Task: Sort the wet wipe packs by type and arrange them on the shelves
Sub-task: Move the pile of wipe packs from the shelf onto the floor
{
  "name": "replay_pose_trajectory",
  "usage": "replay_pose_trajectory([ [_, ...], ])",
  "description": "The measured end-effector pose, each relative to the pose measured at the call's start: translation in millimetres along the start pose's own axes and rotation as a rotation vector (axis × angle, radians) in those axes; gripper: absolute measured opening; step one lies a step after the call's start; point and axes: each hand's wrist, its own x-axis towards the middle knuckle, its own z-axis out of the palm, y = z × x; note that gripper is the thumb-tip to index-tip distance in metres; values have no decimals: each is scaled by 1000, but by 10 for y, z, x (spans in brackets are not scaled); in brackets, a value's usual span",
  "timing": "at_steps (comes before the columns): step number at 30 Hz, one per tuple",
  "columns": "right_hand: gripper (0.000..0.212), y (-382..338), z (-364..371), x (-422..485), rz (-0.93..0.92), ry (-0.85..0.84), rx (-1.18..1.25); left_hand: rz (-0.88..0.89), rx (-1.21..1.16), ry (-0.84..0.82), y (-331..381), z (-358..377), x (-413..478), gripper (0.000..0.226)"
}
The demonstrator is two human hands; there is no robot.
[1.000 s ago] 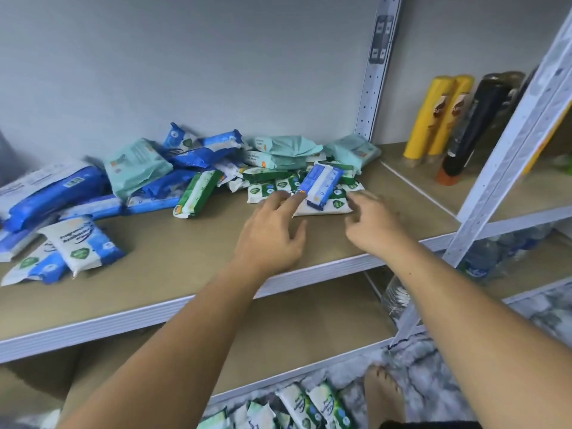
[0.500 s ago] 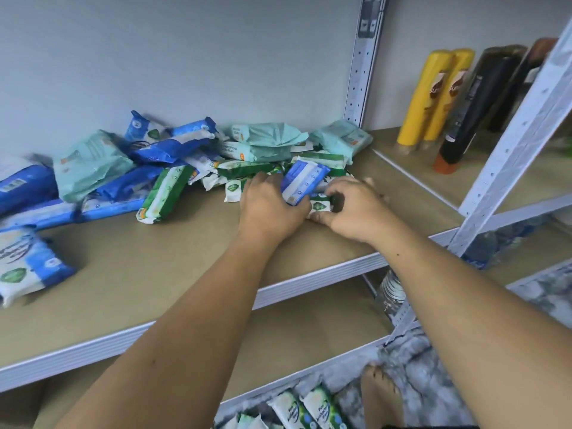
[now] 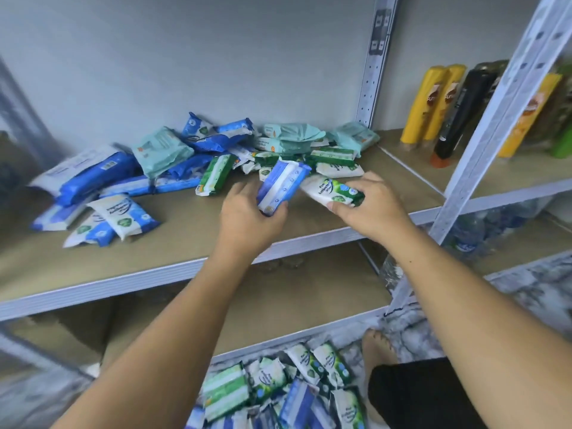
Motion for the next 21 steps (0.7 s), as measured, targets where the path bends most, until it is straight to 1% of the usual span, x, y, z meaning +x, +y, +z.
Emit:
replay_pose_trajectory([
  [2, 61, -39, -77, -218, -28, 33, 21, -25, -50, -19, 64, -168, -300, 27],
  [4, 45, -51, -106, -447, -40, 59, 30, -111, -116, -75, 104, -283, -609, 28],
  [6, 35, -32, -94, -690, -29, 91, 45, -193, -164, -126, 118, -330, -913, 31],
  [9, 33, 39, -14, -1085, 8, 167, 53, -268, -168, -172, 79, -289, -1338, 28],
  [12, 32, 177, 166, -1497, 97, 170, 42, -363, -148, -247, -66, -124, -1706, 29],
  [16, 32, 404, 532, -1973, 284, 57, -3, -419, -70, -369, -351, 167, -2107, 30],
  [18, 46, 563, 748, -2127, 352, -83, -103, -468, -27, -448, -498, 301, -2284, 33],
  [20, 62, 736, 953, -2233, 364, -251, -245, -516, 27, -532, -661, 449, -2473, 33],
  [21, 65, 832, 1052, -2280, 355, -317, -310, -527, 52, -573, -731, 514, -2565, 33],
])
